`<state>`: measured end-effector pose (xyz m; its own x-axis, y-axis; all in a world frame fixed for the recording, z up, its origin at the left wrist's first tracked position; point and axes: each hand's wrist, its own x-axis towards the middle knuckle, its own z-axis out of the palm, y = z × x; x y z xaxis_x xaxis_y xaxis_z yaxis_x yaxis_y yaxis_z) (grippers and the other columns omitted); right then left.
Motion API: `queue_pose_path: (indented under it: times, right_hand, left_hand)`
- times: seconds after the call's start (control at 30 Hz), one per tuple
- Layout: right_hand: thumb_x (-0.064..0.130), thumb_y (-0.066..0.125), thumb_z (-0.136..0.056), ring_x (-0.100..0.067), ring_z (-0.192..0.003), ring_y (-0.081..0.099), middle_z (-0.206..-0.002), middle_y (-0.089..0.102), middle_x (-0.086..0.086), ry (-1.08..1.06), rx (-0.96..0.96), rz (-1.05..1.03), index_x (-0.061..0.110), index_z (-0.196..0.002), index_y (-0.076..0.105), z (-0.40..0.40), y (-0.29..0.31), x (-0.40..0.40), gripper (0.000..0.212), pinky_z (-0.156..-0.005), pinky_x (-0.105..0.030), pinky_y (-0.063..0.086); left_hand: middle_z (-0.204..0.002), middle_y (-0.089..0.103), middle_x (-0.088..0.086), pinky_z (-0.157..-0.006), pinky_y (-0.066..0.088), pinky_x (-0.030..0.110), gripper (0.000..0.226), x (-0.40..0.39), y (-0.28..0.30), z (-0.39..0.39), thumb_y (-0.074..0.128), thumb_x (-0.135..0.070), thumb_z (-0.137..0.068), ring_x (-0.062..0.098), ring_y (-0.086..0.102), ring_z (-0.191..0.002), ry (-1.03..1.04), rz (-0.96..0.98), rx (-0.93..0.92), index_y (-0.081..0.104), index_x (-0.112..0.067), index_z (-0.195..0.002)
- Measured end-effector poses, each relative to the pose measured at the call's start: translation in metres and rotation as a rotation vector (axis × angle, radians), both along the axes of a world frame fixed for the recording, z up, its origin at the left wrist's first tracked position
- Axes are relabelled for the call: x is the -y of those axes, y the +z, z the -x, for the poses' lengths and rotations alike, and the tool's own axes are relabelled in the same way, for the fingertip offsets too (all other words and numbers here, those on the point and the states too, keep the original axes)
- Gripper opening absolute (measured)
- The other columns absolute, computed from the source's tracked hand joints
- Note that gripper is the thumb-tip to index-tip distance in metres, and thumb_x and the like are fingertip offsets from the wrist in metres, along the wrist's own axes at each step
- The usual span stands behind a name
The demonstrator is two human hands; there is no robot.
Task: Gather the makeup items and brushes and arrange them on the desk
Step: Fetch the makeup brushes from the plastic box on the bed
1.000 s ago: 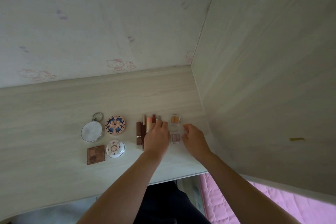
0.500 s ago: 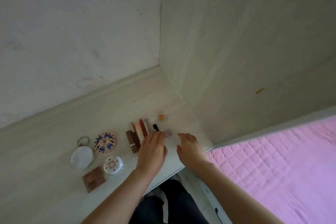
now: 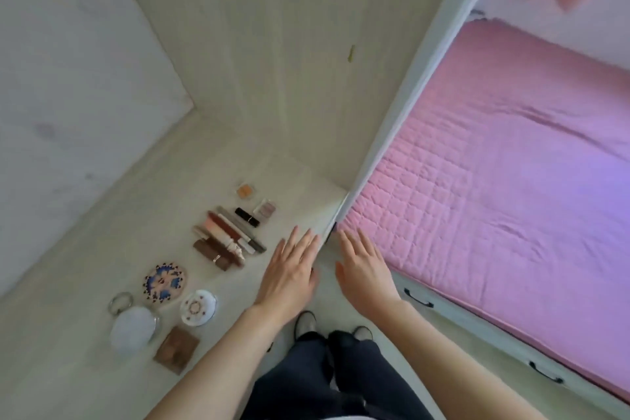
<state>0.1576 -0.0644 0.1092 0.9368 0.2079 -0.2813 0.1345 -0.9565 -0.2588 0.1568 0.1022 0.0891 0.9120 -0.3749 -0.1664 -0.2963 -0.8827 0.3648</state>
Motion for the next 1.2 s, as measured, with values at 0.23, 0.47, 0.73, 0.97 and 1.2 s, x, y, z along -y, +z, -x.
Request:
queue_pose_path:
  times: [0.23, 0.47, 0.73, 0.97, 1.2]
  right_hand:
    - [0.028, 0.04, -0.097, -0.034, -0.147, -0.005, -0.16, 0.006, -0.007, -0.366, -0.054, 0.041, 0.011, -0.152, 0.002, 0.05, 0.012, 0.053, 0.068, -0.119, -0.048, 0.002]
    - [0.031, 0.036, -0.099, -0.034, -0.147, 0.0, -0.159, 0.013, -0.008, -0.69, -0.047, 0.027, 0.01, -0.152, 0.008, 0.115, 0.019, 0.12, 0.064, -0.118, -0.05, 0.007]
    - [0.035, 0.038, -0.099, -0.033, -0.147, 0.004, -0.158, 0.018, -0.01, -0.975, -0.043, 0.02, 0.007, -0.151, 0.011, 0.201, 0.018, 0.187, 0.065, -0.119, -0.047, 0.01]
    - [0.034, 0.036, -0.1, -0.032, -0.147, 0.001, -0.158, 0.016, -0.01, -1.167, -0.023, -0.007, 0.007, -0.151, 0.01, 0.269, 0.008, 0.239, 0.063, -0.12, -0.044, 0.007]
    - [0.036, 0.035, -0.1, -0.03, -0.147, 0.005, -0.157, 0.022, -0.008, -1.42, 0.006, -0.014, 0.009, -0.15, 0.015, 0.33, 0.006, 0.285, 0.061, -0.119, -0.041, 0.014]
  left_hand:
    - [-0.159, 0.016, -0.001, -0.119, 0.003, 0.038, 0.062, 0.071, 0.016, -0.007, 0.045, -0.03, -0.097, 0.02, 0.003, -0.148, -0.24, 0.013, 0.076, 0.02, -0.017, -0.151]
    - [-0.152, 0.036, 0.004, -0.119, 0.014, 0.04, 0.057, 0.169, 0.029, 0.02, 0.055, -0.024, -0.092, 0.024, 0.023, -0.144, -0.545, 0.026, 0.133, 0.037, -0.013, -0.145]
    - [-0.156, 0.026, 0.002, -0.12, 0.009, 0.039, 0.061, 0.269, 0.028, 0.08, 0.047, -0.029, -0.094, 0.023, 0.015, -0.146, -0.85, -0.059, 0.129, 0.026, -0.014, -0.149]
    - [-0.159, 0.018, 0.0, -0.119, 0.003, 0.036, 0.06, 0.347, 0.016, 0.136, 0.039, -0.028, -0.096, 0.021, 0.006, -0.148, -1.048, -0.071, 0.128, 0.019, -0.016, -0.151]
    - [-0.159, 0.017, -0.001, -0.119, 0.005, 0.035, 0.059, 0.42, 0.01, 0.189, 0.039, -0.029, -0.097, 0.021, 0.005, -0.148, -1.246, -0.093, 0.097, 0.019, -0.016, -0.151]
